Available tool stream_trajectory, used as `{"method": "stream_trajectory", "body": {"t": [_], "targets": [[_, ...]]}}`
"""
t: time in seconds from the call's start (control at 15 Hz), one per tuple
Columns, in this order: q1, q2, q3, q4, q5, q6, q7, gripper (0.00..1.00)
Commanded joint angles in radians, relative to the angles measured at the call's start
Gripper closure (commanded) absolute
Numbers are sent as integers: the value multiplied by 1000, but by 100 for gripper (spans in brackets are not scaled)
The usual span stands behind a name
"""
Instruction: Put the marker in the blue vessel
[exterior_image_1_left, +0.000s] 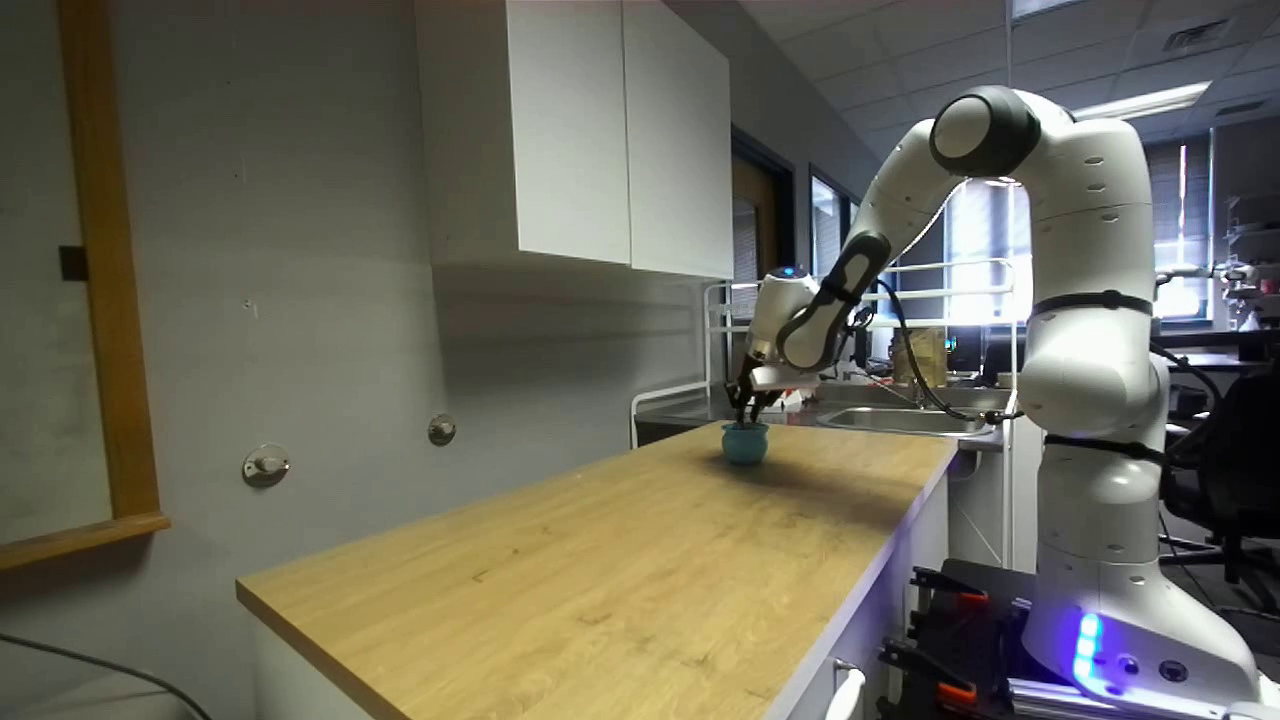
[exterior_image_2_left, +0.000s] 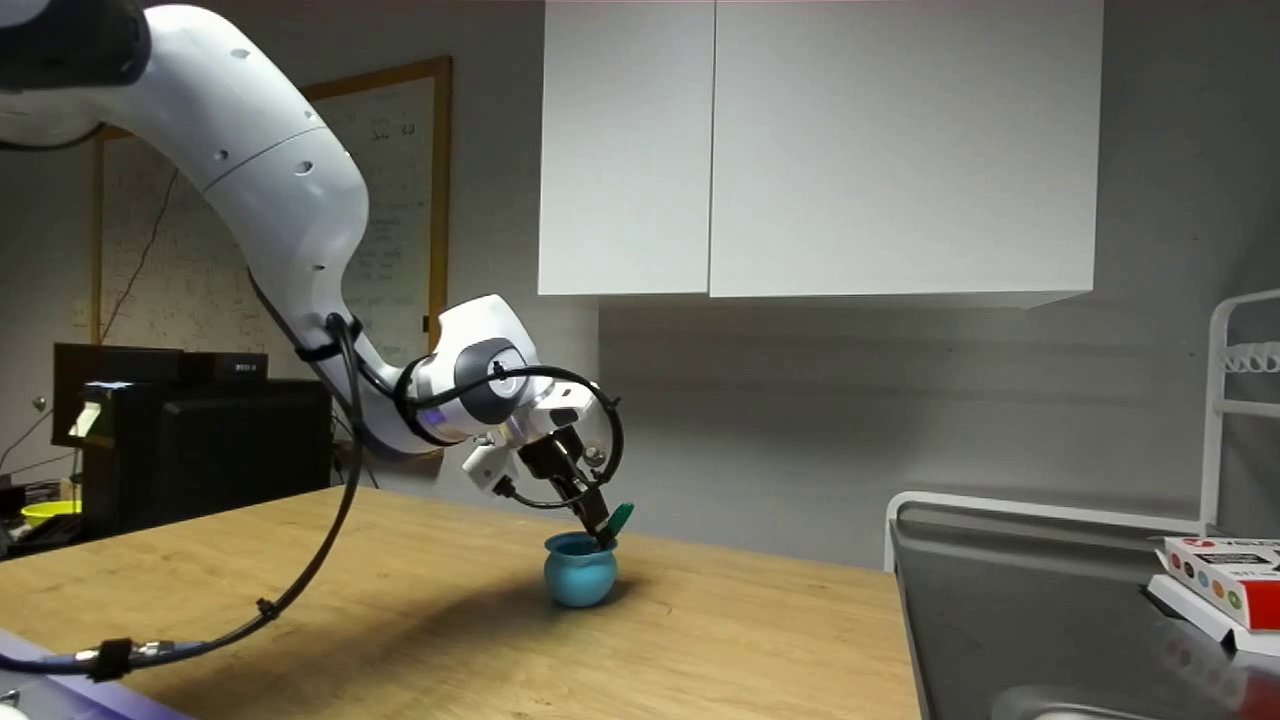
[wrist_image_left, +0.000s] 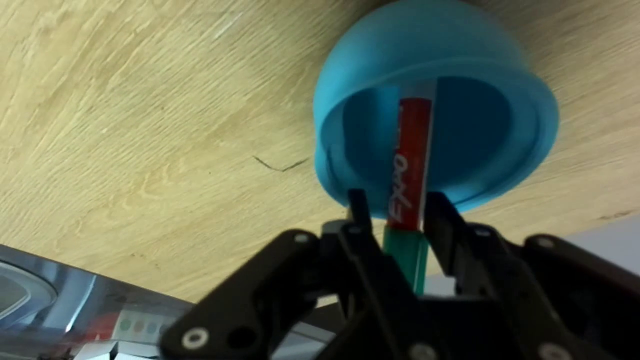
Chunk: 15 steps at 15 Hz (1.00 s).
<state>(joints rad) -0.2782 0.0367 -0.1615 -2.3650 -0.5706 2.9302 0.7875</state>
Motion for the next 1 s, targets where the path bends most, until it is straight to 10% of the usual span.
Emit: {"method": "stream_trajectory", "body": {"t": [0.0, 0.33, 0.93], "targets": [[10, 4, -1, 12, -63, -13, 74, 33], [21, -7, 1, 10, -76, -16, 102, 0], [50, -129, 26, -29, -3, -49, 63, 0]]}}
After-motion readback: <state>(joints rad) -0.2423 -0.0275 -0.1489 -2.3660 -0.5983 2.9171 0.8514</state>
